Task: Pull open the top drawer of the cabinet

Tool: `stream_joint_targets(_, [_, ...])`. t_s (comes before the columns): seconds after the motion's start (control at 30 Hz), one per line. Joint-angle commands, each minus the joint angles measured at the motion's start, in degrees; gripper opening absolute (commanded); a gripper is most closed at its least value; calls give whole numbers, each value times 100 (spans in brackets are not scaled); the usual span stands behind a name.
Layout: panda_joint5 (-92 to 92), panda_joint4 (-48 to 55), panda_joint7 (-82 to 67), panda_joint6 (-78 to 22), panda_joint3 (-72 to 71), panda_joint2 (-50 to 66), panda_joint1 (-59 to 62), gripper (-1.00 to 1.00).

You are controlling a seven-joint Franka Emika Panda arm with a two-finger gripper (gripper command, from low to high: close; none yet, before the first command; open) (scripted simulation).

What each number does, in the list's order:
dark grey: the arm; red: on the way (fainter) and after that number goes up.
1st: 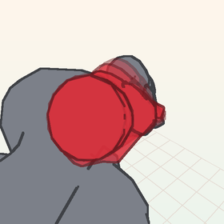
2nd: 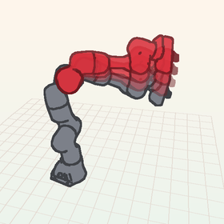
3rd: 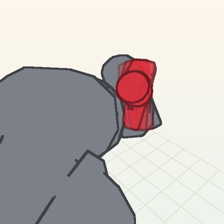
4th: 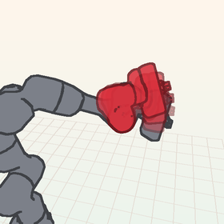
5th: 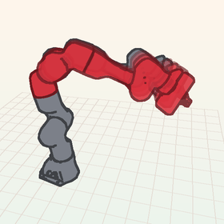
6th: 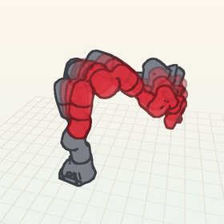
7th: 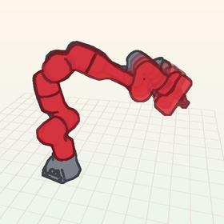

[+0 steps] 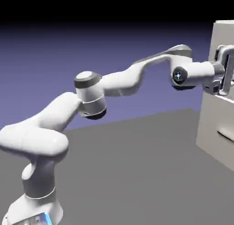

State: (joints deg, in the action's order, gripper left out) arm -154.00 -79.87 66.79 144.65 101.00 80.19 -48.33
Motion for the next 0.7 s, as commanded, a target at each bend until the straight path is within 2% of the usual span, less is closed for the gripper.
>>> stream_joint_targets(0.0, [24,208,73,77,-9,13,128,0])
stream_joint_targets(0.27, [196,1700,598,631,-74,105,1043,0])
stream_joint_targets(0.3, [196,1700,598,631,-74,105,1043,-100])
stream_joint_targets(0.67, [-60,-376,-41,-167,87,59,-211,-100])
